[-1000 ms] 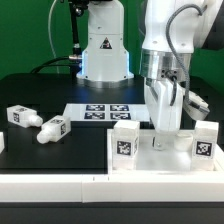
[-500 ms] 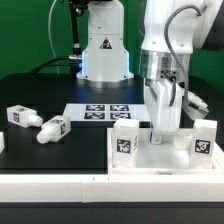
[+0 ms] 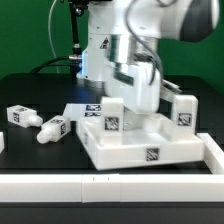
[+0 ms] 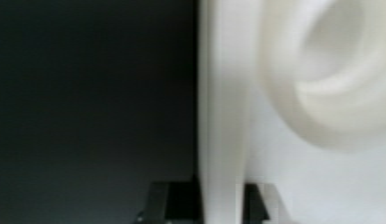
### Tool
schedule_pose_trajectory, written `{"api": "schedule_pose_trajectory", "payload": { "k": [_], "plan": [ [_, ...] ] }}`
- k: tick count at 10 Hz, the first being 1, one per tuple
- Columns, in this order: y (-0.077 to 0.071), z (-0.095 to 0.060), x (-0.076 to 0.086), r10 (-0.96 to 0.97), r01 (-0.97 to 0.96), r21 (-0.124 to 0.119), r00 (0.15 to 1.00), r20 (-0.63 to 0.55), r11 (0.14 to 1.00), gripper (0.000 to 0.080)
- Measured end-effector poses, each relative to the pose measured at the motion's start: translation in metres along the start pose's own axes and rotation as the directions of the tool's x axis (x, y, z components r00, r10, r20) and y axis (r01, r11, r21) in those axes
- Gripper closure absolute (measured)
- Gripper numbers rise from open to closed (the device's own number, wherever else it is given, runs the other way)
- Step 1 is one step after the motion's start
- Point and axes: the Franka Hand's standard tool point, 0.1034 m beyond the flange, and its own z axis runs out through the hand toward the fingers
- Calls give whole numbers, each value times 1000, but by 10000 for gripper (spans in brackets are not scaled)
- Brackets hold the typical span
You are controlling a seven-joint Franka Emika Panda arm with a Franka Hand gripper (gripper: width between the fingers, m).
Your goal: Assemble square table
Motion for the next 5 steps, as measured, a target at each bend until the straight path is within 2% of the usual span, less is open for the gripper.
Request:
{"api": "schedule_pose_trajectory", "payload": {
  "k": [3, 4, 5],
  "plan": [
    [3, 4, -4, -175, 175, -9, 984, 17, 985, 748],
    [2, 4, -2, -228, 228, -8, 973, 19, 974, 748],
    [1, 3, 7, -370, 371, -15, 927, 60, 928, 747]
  ]
}}
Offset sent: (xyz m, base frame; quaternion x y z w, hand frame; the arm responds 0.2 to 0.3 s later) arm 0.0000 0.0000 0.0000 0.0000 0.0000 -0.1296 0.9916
